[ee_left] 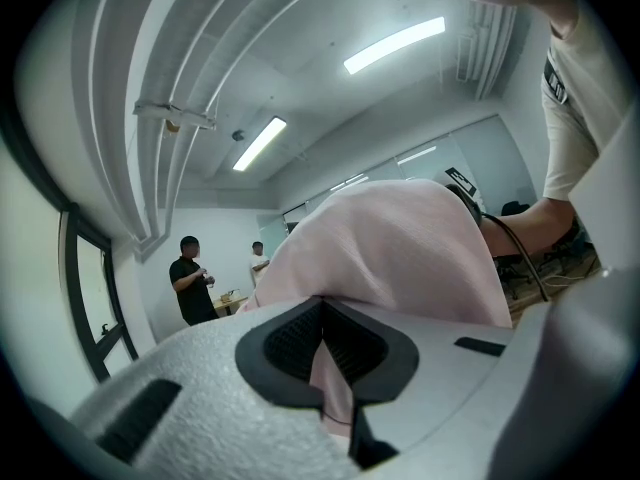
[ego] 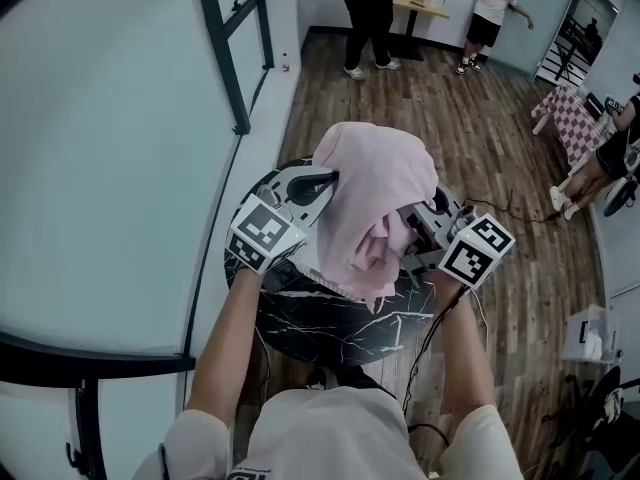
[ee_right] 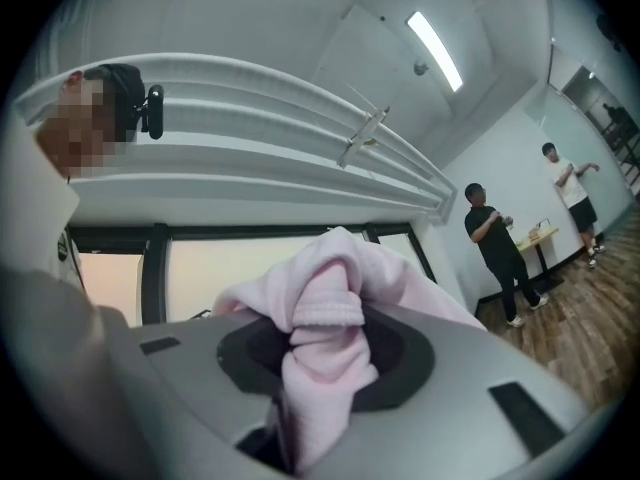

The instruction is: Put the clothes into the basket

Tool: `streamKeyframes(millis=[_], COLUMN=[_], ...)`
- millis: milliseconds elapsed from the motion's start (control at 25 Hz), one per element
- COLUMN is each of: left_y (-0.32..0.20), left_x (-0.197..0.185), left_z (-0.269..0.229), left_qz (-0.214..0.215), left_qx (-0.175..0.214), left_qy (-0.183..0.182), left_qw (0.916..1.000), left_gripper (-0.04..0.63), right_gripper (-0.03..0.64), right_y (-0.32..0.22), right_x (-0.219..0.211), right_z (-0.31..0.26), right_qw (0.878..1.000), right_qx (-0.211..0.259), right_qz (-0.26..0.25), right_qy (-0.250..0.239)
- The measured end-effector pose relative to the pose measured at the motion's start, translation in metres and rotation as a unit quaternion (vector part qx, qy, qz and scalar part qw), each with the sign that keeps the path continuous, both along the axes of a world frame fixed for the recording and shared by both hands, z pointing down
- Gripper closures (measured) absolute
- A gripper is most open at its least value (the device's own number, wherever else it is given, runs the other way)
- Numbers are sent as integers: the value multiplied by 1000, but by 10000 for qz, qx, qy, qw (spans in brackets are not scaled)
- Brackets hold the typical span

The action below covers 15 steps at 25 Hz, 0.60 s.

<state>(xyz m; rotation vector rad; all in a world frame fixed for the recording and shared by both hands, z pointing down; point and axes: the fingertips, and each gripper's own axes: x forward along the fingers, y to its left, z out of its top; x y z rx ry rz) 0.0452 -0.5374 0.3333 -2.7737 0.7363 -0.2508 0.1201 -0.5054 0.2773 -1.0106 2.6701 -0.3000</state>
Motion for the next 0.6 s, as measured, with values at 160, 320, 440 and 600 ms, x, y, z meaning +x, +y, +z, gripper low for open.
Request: streamKeyframes(millis=[160, 320, 440, 600], left_y=[-32, -52, -61, -64], left_x=[6, 11, 17, 22], left_z=[-2, -4, -2, 25], left_qz=[-96, -199, -235, -159], left_qx=[-40, -83, -112, -311], left_qy=[41, 196, 217, 129], left_qw=[9999, 9996, 9994, 9993], left_gripper=[581, 581, 581, 580], right_gripper=[494, 494, 494, 494], right_y=[-36, -56, -64, -73], right_x=[7, 12, 18, 30], right_z=[-1, -6, -3, 37], right_qw=[9999, 9998, 9997, 9983], right_qx=[-56, 64, 11, -340], right_qz=[-60, -65, -36, 82], right_qy=[-125, -160, -242, -464])
